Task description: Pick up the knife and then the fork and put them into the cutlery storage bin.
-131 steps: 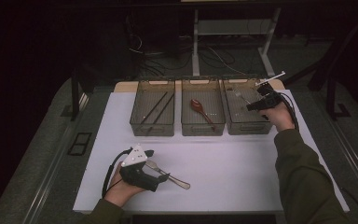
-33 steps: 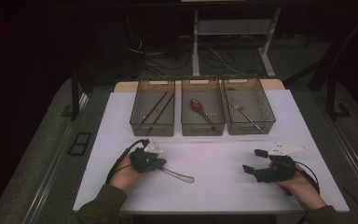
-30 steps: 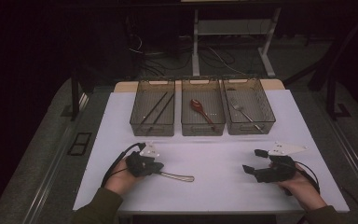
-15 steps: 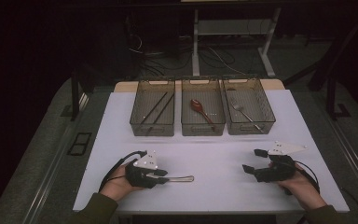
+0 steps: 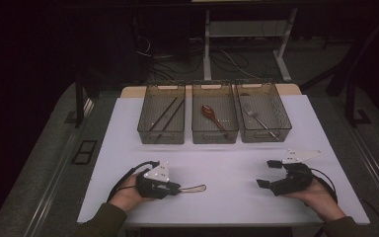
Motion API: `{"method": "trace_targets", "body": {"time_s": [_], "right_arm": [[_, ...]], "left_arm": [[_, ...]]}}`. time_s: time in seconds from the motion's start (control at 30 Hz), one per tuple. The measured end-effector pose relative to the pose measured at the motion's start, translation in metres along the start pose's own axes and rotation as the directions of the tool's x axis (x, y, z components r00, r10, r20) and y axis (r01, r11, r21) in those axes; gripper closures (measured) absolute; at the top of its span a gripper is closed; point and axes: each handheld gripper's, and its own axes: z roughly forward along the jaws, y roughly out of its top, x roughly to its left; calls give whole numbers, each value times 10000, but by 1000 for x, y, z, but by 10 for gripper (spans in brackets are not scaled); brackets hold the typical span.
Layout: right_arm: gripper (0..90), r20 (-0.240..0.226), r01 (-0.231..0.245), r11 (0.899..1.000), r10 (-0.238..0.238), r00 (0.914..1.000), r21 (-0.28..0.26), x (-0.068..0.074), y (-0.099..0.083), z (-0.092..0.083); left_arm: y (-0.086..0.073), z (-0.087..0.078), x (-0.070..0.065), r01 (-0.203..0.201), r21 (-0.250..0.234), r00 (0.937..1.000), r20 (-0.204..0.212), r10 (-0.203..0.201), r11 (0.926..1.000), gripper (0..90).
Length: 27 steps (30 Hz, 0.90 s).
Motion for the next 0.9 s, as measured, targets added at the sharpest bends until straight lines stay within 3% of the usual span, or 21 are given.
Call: {"method": "trace_targets", "body": {"time_s": [0.17,0.33,0.57,0.7,0.77,0.83,0.9], "right_arm": [[139,-20,699,9962,-699,9976,511,5,0,3],[141,-302,1222,9902,-1204,9923,676,10,8,5],[216,-1389,2207,9715,-2077,9683,862,25,35,18],[238,-1898,2879,9532,-2671,9448,919,38,53,31],[273,-2272,3327,9378,-3041,9251,995,45,62,40],[301,-2510,3878,9156,-3526,9015,1065,51,70,51],[320,-2822,4290,8951,-3832,8795,1215,58,76,61]], "left_arm": [[5,2,0,-14,144,10000,-5,14,9999,789],[13,2,0,-144,83,9999,34,144,9999,789],[37,4,-3,-629,8,9979,150,629,9980,790],[54,9,-2,-910,103,9955,292,906,9958,790],[63,11,-2,-1103,171,9931,414,1095,9937,789],[71,16,-3,-1025,-40,9935,503,1025,9947,789],[79,18,-2,-1296,47,9893,676,1290,9916,789]]}}
